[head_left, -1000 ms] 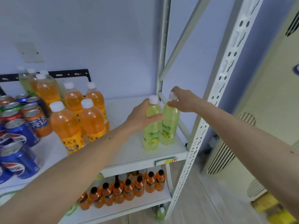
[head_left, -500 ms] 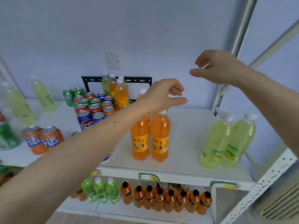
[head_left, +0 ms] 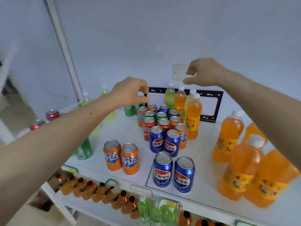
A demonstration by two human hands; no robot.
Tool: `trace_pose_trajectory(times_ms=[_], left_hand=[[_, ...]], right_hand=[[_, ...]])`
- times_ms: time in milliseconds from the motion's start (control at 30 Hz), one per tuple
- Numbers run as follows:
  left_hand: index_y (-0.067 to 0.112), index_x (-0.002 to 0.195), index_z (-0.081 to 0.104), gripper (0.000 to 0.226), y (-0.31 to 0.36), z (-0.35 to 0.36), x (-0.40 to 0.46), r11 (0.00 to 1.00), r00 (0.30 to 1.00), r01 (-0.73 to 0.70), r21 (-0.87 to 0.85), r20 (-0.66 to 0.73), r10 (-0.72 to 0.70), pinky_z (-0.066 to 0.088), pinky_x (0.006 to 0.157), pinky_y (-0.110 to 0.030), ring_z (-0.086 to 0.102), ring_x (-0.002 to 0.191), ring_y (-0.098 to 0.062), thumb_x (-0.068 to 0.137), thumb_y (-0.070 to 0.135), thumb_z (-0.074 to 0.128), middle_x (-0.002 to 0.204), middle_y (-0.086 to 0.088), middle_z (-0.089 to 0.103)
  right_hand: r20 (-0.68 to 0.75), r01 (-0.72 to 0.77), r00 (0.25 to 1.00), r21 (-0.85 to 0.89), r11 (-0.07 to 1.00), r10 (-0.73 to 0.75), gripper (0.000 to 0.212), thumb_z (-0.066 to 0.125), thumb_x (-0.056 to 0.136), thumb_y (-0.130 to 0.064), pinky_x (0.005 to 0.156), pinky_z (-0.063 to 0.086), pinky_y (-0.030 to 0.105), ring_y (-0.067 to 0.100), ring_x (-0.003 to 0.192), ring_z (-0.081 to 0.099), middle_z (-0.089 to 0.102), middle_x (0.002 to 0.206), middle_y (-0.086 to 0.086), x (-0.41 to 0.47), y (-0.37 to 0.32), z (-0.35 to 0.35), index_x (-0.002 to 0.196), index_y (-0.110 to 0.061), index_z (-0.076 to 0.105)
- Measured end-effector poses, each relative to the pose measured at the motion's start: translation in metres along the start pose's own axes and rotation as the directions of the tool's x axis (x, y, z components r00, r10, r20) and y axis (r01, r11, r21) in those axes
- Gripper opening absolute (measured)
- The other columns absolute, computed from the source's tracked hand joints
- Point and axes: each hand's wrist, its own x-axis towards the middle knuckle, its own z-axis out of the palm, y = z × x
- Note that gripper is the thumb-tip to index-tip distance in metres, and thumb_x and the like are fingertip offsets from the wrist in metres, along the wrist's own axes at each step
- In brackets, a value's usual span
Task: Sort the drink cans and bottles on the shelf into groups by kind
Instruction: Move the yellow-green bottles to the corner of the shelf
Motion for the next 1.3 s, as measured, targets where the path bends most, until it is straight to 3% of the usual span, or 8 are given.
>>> trace_pose_trajectory(times_ms=[300, 600, 733, 867, 967, 1100, 1200, 1300], left_hand=[[0.024, 0.121, 0.059, 0.046, -0.187, 0.007, 0.003, 0.970, 0.973, 0.229, 0.084, 0.019, -0.232, 0.046, 0.091, -0.041, 0.053, 0.116, -0.023, 0.082, 0.045, 0.071, 0.127, 0.002, 0.058], [0.018, 0.138, 0.043, 0.071, -0.309, 0.026, 0.007, 0.898, 0.898, 0.438, 0.047, 0.014, -0.439, 0.044, 0.097, -0.045, 0.050, 0.119, -0.025, 0.079, 0.043, 0.074, 0.136, -0.005, 0.050], [0.018, 0.143, 0.031, 0.091, -0.340, 0.046, 0.005, 0.864, 0.862, 0.502, -0.039, 0.098, -0.497, 0.045, 0.097, -0.046, 0.050, 0.120, -0.026, 0.072, 0.045, 0.080, 0.138, -0.007, 0.047], [0.018, 0.145, 0.023, 0.106, -0.364, 0.062, 0.009, 0.837, 0.835, 0.530, -0.136, 0.253, -0.488, 0.047, 0.097, -0.043, 0.054, 0.116, -0.024, 0.064, 0.049, 0.084, 0.139, -0.006, 0.047], [0.024, 0.140, 0.031, 0.098, -0.375, 0.073, 0.012, 0.794, 0.809, 0.555, -0.248, 0.384, -0.445, 0.048, 0.095, -0.034, 0.057, 0.111, -0.016, 0.062, 0.046, 0.087, 0.132, 0.002, 0.052], [0.034, 0.128, 0.044, 0.077, -0.378, 0.084, 0.018, 0.802, 0.849, 0.483, -0.352, 0.410, -0.332, 0.042, 0.089, -0.021, 0.055, 0.108, -0.005, 0.064, 0.042, 0.087, 0.120, 0.016, 0.056], [0.047, 0.105, 0.047, 0.055, -0.375, 0.090, 0.020, 0.818, 0.886, 0.421, -0.391, 0.371, -0.278, 0.042, 0.087, -0.019, 0.055, 0.103, 0.002, 0.067, 0.039, 0.086, 0.104, 0.030, 0.055], [0.049, 0.098, 0.046, 0.050, -0.376, 0.093, 0.020, 0.847, 0.901, 0.404, -0.344, 0.309, -0.304, 0.046, 0.095, -0.032, 0.057, 0.105, -0.007, 0.064, 0.050, 0.083, 0.100, 0.028, 0.057]], right_hand=[[0.130, 0.134, 0.982, 0.058, 0.989, -0.140, 0.049, 0.067, 0.083, -0.046, 0.094, 0.050, 0.043, 0.028, 0.110, 0.057, 0.059, 0.124, 0.007, 0.126, -0.128, 0.095, 0.122, -0.017, 0.056], [0.224, 0.270, 0.931, 0.104, 0.957, -0.287, 0.050, 0.068, 0.083, -0.044, 0.092, 0.049, 0.042, 0.026, 0.109, 0.056, 0.058, 0.124, 0.005, 0.235, -0.216, 0.181, 0.123, -0.017, 0.054], [0.286, 0.258, 0.914, 0.135, 0.957, -0.287, 0.057, 0.067, 0.086, -0.041, 0.090, 0.048, 0.041, 0.028, 0.109, 0.056, 0.056, 0.124, 0.008, 0.263, -0.238, 0.221, 0.131, -0.015, 0.045], [0.318, 0.207, 0.916, 0.144, 0.968, -0.243, 0.071, 0.071, 0.082, -0.041, 0.075, 0.047, 0.038, 0.026, 0.092, 0.057, 0.055, 0.102, 0.008, 0.285, -0.254, 0.263, 0.133, -0.009, 0.032], [0.362, 0.113, 0.911, 0.237, 0.965, -0.196, 0.084, 0.079, 0.075, -0.043, 0.073, 0.046, 0.036, 0.026, 0.092, 0.055, 0.054, 0.103, 0.009, 0.300, -0.263, 0.288, 0.132, -0.006, 0.030], [0.344, 0.006, 0.929, 0.346, 0.938, -0.133, 0.094, 0.081, 0.068, -0.052, 0.088, 0.043, 0.032, 0.026, 0.119, 0.052, 0.052, 0.130, 0.007, 0.316, -0.269, 0.319, 0.138, -0.008, 0.035], [0.309, -0.014, 0.945, 0.367, 0.930, -0.107, 0.083, 0.079, 0.062, -0.060, 0.082, 0.042, 0.028, 0.021, 0.111, 0.058, 0.061, 0.118, 0.000, 0.324, -0.272, 0.334, 0.126, -0.015, 0.052], [0.296, -0.016, 0.950, 0.362, 0.932, -0.099, 0.071, 0.077, 0.059, -0.063, 0.072, 0.039, 0.027, 0.019, 0.099, 0.061, 0.064, 0.102, -0.003, 0.326, -0.272, 0.335, 0.111, -0.017, 0.060]])
